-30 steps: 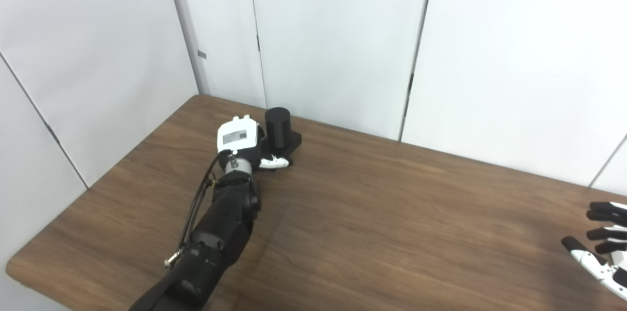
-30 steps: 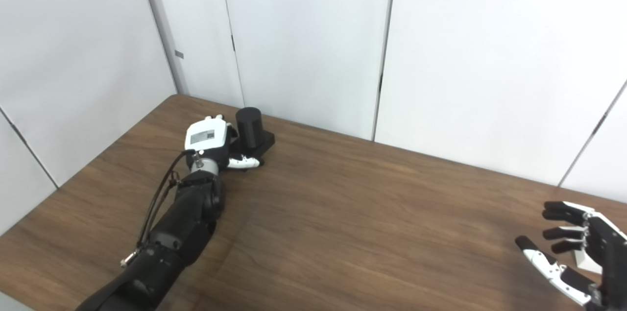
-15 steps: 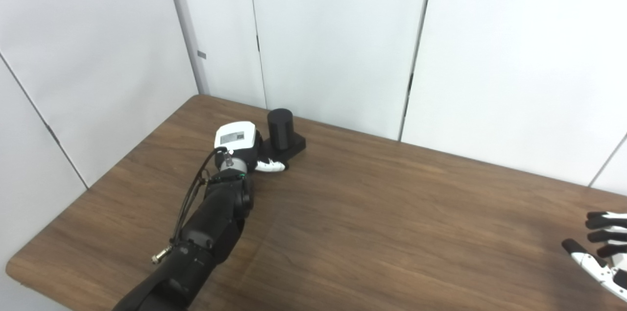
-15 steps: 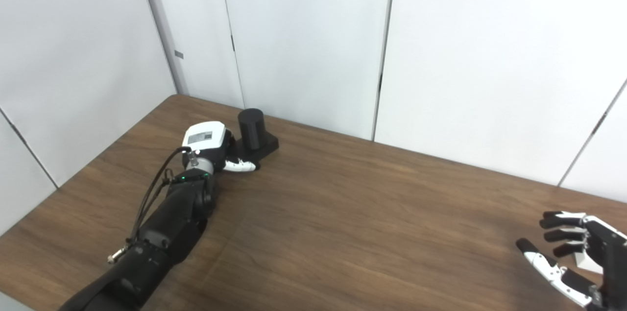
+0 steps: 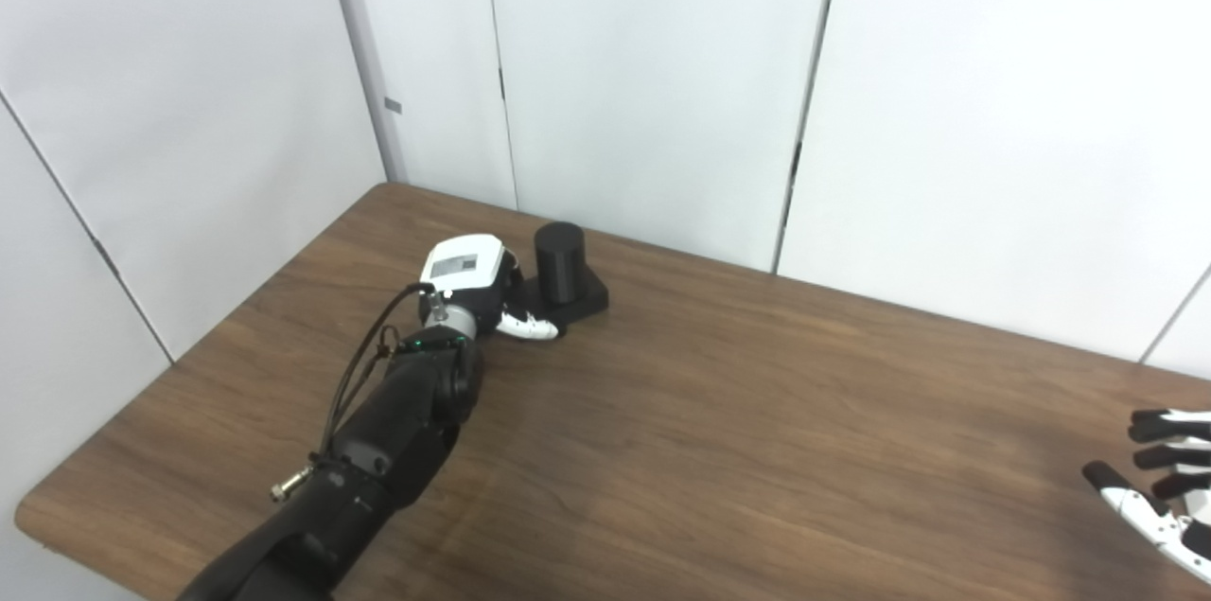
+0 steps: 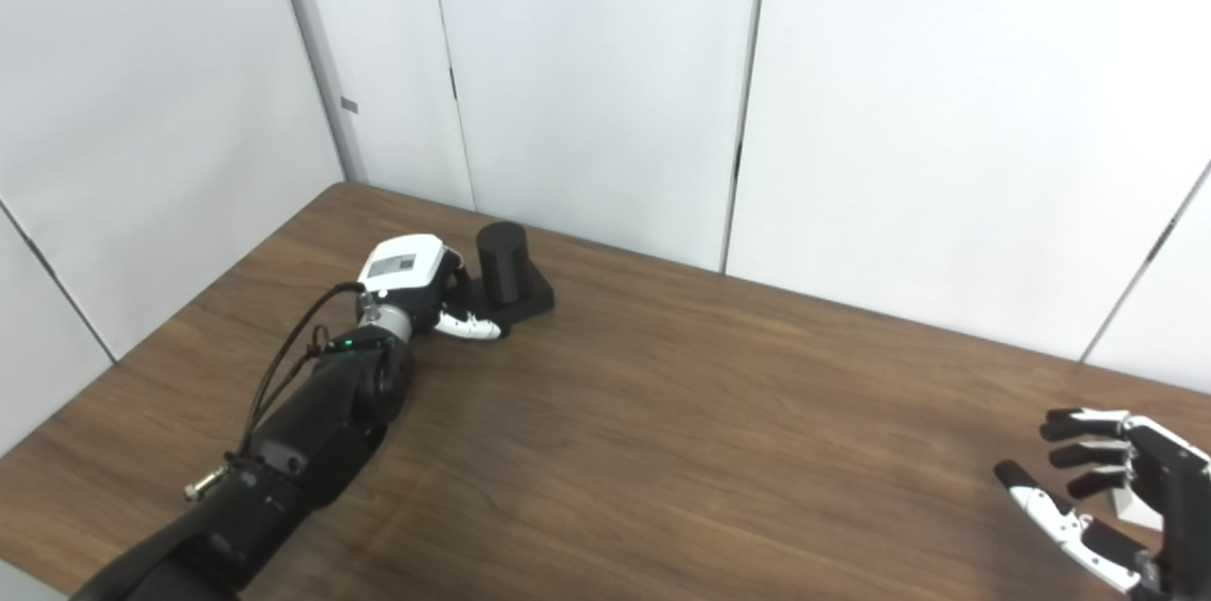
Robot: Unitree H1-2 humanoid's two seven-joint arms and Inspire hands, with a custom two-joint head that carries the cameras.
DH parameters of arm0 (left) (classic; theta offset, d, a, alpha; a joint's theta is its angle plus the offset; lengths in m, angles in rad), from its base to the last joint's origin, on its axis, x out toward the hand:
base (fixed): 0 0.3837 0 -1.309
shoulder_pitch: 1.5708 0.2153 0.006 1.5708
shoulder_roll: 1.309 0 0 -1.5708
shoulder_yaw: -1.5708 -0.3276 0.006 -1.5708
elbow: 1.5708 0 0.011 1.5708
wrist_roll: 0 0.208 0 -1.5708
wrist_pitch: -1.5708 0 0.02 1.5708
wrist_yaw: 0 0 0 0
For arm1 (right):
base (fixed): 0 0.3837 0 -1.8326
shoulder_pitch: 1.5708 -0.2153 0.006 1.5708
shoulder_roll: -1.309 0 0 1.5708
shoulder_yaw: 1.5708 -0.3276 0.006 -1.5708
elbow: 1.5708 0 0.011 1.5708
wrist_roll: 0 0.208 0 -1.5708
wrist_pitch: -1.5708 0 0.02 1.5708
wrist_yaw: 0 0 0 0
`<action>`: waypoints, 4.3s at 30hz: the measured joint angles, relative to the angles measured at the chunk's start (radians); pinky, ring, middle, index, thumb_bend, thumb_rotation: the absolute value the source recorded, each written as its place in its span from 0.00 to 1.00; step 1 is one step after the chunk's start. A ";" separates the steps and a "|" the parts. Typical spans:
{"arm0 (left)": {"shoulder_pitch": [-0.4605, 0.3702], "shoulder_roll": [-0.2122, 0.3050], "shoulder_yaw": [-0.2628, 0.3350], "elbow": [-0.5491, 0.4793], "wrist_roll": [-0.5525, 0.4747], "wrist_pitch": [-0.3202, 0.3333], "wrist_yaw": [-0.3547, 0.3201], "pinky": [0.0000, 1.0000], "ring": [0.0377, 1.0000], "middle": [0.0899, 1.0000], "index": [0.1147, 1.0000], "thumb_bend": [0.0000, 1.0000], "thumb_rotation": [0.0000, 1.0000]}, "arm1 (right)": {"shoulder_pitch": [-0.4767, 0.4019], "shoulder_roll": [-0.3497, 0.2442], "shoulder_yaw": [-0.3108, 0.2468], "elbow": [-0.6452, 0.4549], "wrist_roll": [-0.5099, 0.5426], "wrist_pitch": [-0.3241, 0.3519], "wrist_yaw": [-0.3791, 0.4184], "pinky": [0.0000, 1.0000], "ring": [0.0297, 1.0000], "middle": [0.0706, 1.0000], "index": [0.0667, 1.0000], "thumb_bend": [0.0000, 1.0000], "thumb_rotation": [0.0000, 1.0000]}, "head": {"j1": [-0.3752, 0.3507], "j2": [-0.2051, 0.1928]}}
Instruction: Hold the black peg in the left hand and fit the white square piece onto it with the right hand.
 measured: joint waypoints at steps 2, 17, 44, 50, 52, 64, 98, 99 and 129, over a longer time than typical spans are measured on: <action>0.000 0.025 -0.021 0.000 -0.029 -0.066 0.001 0.81 0.83 0.78 0.42 0.52 0.06 | 0.000 0.000 0.001 -0.001 -0.004 0.000 0.000 0.37 0.49 0.60 0.45 0.49 0.11 | -0.006 0.002; -0.025 0.086 -0.186 0.016 -0.166 -0.541 0.011 0.83 0.83 0.79 0.42 0.52 0.07 | 0.000 0.011 0.003 0.002 -0.004 -0.002 -0.001 0.41 0.52 0.62 0.45 0.49 0.11 | -0.072 0.008; -0.114 -0.011 -0.450 -0.138 -0.041 -0.721 -0.078 0.83 0.85 0.80 0.43 0.52 0.07 | -0.021 0.006 0.000 0.123 -0.007 -0.164 -0.057 0.42 0.53 0.62 0.46 0.50 0.13 | -0.325 0.035; -0.133 -0.011 -0.474 -0.138 -0.009 -0.721 -0.076 0.81 0.84 0.80 0.43 0.52 0.08 | -0.029 -0.080 -0.001 0.000 -0.044 -0.076 0.034 0.44 0.57 0.67 0.46 0.50 0.13 | -0.451 0.028; -0.133 -0.008 -0.476 -0.137 -0.003 -0.724 -0.066 0.80 0.83 0.79 0.42 0.52 0.07 | -0.038 -0.130 -0.006 -0.025 -0.054 -0.050 0.067 0.45 0.59 0.69 0.46 0.51 0.14 | -0.477 0.023; -0.130 0.016 -0.491 -0.097 -0.001 -0.770 0.022 0.80 0.83 0.79 0.43 0.52 0.07 | -0.172 -0.454 0.060 -0.136 -0.245 0.164 0.410 0.59 0.76 0.83 0.78 0.81 0.15 | -0.678 -0.035; -0.107 0.051 -0.494 -0.090 -0.014 -0.795 0.093 0.75 0.79 0.76 0.42 0.52 0.07 | -0.454 -0.479 0.334 0.368 -0.610 0.239 0.610 0.83 0.89 0.91 0.87 0.94 0.14 | -0.798 -0.104; -0.107 0.052 -0.494 -0.090 -0.014 -0.795 0.094 0.75 0.79 0.76 0.42 0.52 0.07 | -0.455 -0.479 0.334 0.380 -0.610 0.239 0.602 0.83 0.89 0.91 0.87 0.94 0.14 | -0.795 -0.104; -0.080 0.067 -0.482 -0.129 -0.019 -0.787 0.077 0.75 0.80 0.76 0.42 0.52 0.07 | -0.540 -0.455 0.400 0.589 -0.590 0.231 0.577 0.74 0.87 0.88 0.83 0.89 0.15 | -0.775 -0.083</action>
